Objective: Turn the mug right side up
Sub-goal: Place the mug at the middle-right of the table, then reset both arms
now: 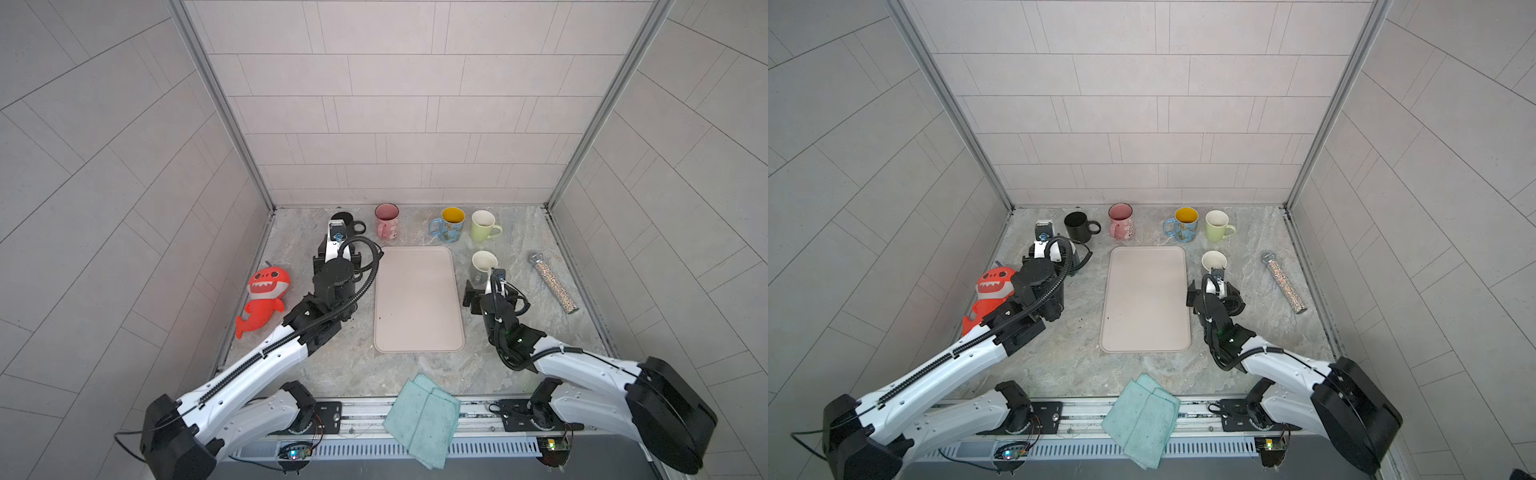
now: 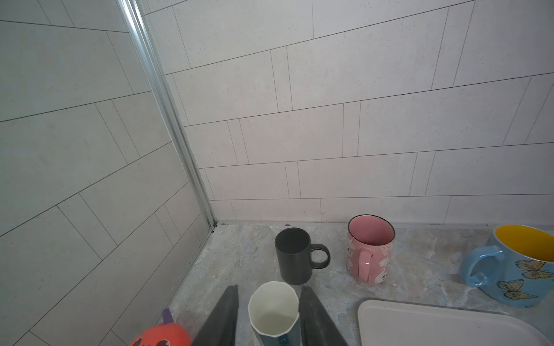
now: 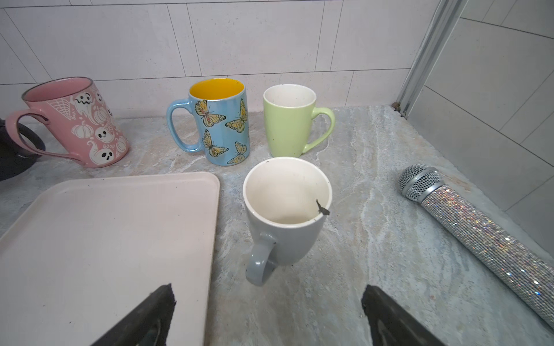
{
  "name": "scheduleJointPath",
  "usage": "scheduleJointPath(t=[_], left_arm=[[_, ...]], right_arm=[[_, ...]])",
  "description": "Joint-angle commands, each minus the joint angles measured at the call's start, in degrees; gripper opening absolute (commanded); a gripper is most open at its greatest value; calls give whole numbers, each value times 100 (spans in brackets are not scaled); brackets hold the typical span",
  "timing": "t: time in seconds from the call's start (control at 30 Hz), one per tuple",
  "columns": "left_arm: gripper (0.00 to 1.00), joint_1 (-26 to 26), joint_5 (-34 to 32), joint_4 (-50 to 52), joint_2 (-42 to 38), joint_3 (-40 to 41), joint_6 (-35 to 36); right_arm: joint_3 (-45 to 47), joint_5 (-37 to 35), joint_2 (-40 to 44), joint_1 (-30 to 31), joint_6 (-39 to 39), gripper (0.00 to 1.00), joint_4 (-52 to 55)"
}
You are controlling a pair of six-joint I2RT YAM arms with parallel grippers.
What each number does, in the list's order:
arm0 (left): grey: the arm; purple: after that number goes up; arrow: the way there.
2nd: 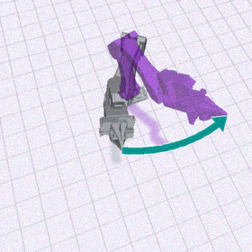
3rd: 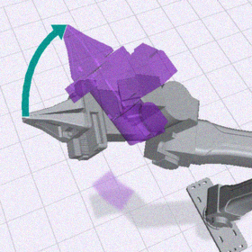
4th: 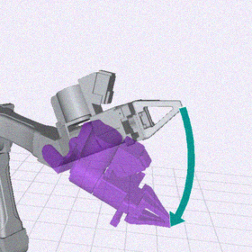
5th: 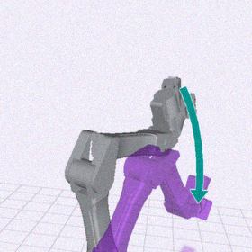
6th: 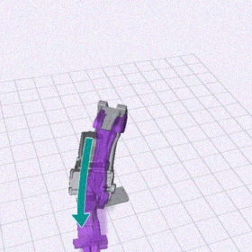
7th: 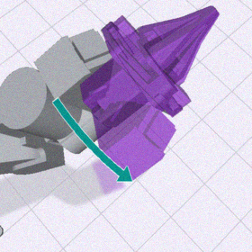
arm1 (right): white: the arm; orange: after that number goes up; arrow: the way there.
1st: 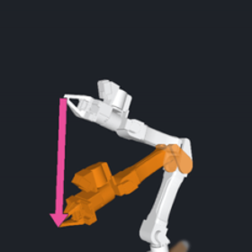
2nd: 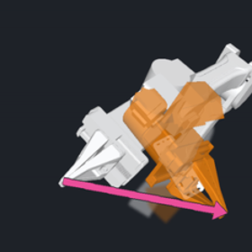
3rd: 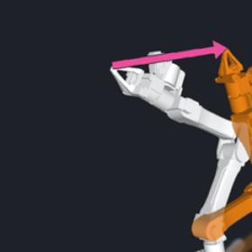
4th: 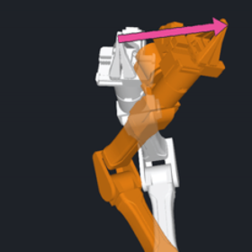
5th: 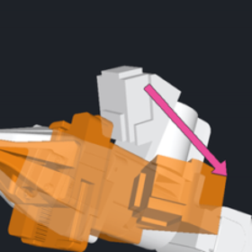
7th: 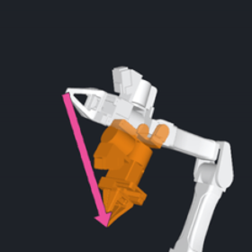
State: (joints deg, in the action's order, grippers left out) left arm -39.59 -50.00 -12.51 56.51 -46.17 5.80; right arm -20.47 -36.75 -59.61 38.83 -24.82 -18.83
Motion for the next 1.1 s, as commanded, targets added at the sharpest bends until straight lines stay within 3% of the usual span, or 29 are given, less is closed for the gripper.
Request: scheduleJointPath(t=[0.0, 0.17, 0.33, 0.43, 0.6, 0.77, 0.87, 1.07], left_arm=[[44, 181, -326, -243, -181, 172, 4], [61, 709, -431, 118, -224, 188, -327], [70, 1605, -291, 1158, -28, -139, -1215], [72, 2180, 141, 1360, 222, -178, -1556], [73, 2979, 883, 1040, 936, -32, -1860], [73, 3618, 1715, 616, 1571, 184, -2177], [72, 3768, 1766, 340, 1745, 380, -2128], [70, 4068, 2603, -568, 2155, 801, -2097]], right_arm=[[-175, -700, 857, 330, -409, 99, 1681], [-823, -977, 1988, 485, -475, 99, 3361], [-2061, -777, 1919, 232, -211, 99, 4412], [-2804, 71, 1483, -477, -128, 99, 4806], [-3494, 1710, 713, -2489, 80, 99, 4919], [-3862, 2602, -400, -4044, 351, 99, 4753], [-3950, 2679, -1028, -4451, 457, 99, 4496], [-3667, 2706, -1764, -4718, 780, 99, 3403]])
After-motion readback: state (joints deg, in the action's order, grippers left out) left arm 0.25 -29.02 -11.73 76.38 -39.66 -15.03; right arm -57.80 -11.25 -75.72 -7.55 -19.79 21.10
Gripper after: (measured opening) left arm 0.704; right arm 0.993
